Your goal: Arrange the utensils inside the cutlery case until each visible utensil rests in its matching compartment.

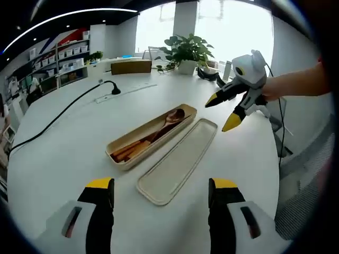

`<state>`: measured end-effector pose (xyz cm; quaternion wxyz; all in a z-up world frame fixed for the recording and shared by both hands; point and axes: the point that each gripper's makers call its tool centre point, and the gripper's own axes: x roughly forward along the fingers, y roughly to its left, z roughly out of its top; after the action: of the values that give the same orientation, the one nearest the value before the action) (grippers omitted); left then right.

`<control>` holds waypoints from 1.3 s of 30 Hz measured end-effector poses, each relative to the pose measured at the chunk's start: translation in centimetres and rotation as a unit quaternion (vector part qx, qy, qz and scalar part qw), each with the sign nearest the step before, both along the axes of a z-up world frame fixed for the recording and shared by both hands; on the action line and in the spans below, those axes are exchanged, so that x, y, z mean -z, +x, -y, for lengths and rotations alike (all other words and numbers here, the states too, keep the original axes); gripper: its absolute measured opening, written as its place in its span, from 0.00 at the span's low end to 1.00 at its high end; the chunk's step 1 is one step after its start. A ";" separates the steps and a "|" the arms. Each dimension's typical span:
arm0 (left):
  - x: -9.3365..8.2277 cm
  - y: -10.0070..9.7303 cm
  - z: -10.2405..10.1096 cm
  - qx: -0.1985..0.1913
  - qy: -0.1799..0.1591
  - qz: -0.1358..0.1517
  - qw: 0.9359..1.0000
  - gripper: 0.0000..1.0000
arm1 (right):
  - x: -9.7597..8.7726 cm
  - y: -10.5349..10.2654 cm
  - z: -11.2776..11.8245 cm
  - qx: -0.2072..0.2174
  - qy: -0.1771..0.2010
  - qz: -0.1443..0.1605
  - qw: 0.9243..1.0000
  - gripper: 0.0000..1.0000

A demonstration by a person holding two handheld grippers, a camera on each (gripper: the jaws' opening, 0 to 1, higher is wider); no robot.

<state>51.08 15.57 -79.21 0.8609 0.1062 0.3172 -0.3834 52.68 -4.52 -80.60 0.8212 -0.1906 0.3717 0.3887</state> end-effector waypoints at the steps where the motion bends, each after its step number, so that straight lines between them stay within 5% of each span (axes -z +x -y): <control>1: 0.0 0.1 0.0 -0.002 -0.002 -0.002 1.000 0.73 | 0.2 0.0 0.0 -0.001 -0.001 -0.002 1.000 0.59; 19: 1.7 0.1 1.0 0.031 0.019 0.000 0.999 0.63 | 2.0 0.2 -0.8 -0.049 -0.031 -0.009 0.998 0.58; 28: 2.7 0.2 1.3 0.045 0.043 0.000 0.998 0.57 | 1.7 -0.5 -1.3 -0.048 -0.005 -0.014 0.999 0.48; 39: 2.7 0.3 1.7 0.049 0.050 0.008 0.998 0.50 | 1.7 -0.6 -1.4 -0.047 0.003 -0.010 0.999 0.47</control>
<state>51.38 13.90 -81.95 0.8373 0.1679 0.3234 -0.4076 52.12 -3.16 -82.27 0.7987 -0.2019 0.3696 0.4298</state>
